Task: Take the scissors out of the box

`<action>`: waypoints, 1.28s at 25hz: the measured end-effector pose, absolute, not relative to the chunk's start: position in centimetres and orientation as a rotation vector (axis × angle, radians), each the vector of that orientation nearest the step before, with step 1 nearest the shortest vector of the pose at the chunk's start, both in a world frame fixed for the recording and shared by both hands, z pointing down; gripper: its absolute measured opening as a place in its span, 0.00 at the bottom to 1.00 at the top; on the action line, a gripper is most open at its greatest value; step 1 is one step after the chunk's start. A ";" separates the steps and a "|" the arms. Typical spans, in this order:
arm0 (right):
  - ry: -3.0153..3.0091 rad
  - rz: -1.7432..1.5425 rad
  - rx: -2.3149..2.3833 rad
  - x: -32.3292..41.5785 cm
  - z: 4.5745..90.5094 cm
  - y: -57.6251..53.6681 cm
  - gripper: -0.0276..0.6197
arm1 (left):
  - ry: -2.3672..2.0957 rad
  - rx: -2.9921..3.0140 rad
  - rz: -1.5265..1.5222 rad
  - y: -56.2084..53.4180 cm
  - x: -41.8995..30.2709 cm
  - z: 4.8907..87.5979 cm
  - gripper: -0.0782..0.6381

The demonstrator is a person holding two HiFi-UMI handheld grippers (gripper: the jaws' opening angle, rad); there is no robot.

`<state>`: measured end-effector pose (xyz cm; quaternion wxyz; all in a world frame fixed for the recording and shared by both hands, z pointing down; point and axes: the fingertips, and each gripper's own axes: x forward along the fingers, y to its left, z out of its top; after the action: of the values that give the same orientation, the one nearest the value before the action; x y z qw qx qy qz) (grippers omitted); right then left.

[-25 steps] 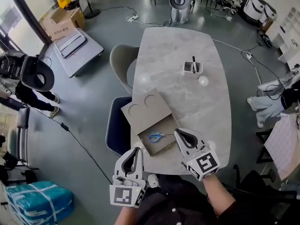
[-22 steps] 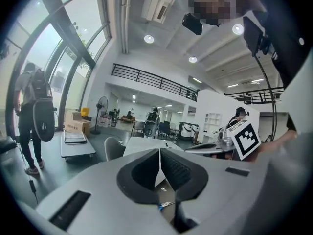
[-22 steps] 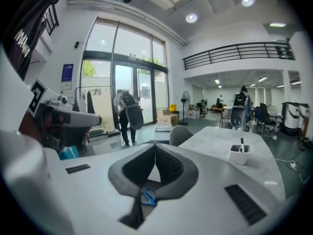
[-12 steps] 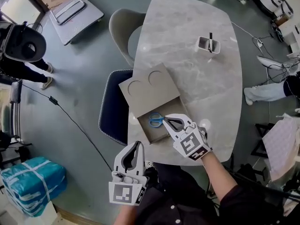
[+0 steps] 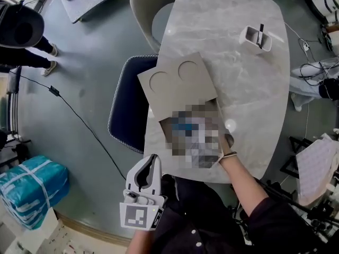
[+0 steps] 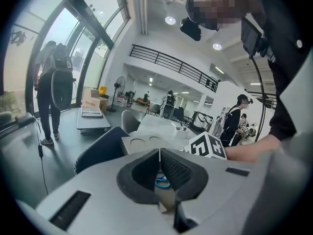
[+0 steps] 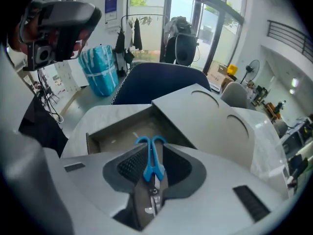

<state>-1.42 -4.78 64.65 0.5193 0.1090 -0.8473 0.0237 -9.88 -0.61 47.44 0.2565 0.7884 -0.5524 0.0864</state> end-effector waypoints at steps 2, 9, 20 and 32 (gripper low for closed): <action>-2.024 0.039 0.230 -2.0 65.2 -4.7 0.18 | -1.504 2.124 0.233 -0.6 -10.1 47.9 0.14; -1.971 0.042 0.144 -2.6 67.0 -4.2 0.18 | -1.514 2.074 0.222 -0.5 -10.5 48.9 0.14; -1.967 0.103 0.163 -2.6 67.0 -4.2 0.15 | -1.525 2.072 0.210 -0.5 -10.7 48.6 0.14; -2.106 0.132 0.394 -2.3 60.3 -6.8 0.15 | -1.505 2.185 0.167 -2.0 -9.2 45.0 0.14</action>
<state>-2.34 -6.79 60.27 0.4772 0.1612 -0.8622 0.0540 -9.18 -2.01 44.99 0.2393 0.7980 -0.5498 0.0610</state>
